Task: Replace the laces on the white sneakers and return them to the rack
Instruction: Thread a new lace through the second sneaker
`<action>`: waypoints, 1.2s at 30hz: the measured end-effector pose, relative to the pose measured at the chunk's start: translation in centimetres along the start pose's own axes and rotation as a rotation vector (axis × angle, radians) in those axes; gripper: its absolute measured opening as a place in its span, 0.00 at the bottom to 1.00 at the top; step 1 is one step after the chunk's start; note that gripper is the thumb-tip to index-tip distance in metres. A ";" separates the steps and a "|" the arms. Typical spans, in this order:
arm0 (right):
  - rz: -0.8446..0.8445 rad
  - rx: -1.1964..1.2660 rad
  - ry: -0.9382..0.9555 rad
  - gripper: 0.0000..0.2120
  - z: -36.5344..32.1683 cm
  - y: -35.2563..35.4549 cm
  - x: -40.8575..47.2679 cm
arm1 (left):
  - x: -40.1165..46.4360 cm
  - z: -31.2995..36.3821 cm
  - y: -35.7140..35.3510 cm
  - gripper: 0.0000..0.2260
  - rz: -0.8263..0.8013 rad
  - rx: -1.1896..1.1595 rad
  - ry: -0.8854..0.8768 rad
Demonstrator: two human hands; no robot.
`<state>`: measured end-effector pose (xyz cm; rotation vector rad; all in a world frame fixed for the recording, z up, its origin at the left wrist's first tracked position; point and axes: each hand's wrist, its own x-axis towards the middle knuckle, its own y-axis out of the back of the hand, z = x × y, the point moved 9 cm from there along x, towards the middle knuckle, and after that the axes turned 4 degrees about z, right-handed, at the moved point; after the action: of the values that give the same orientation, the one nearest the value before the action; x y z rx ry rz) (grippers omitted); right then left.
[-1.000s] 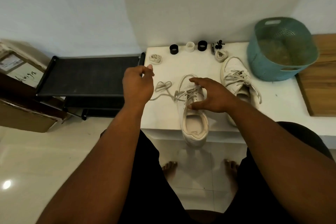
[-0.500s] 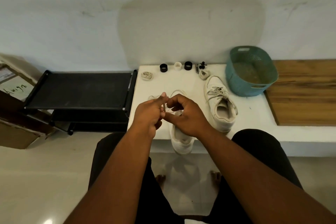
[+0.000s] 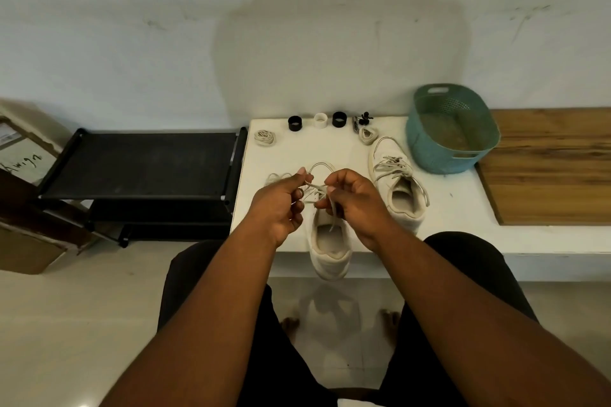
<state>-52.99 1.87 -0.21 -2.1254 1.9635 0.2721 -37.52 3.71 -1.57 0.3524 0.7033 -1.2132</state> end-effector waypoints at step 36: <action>0.069 -0.641 0.407 0.09 -2.4 2.6 3.2 | 2.0 2.6 -3.0 0.08 -0.091 0.805 -0.602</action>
<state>-55.37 -2.06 1.02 -2.6718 2.4254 0.5904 -39.17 -0.30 -0.57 0.5794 -0.3197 -1.5580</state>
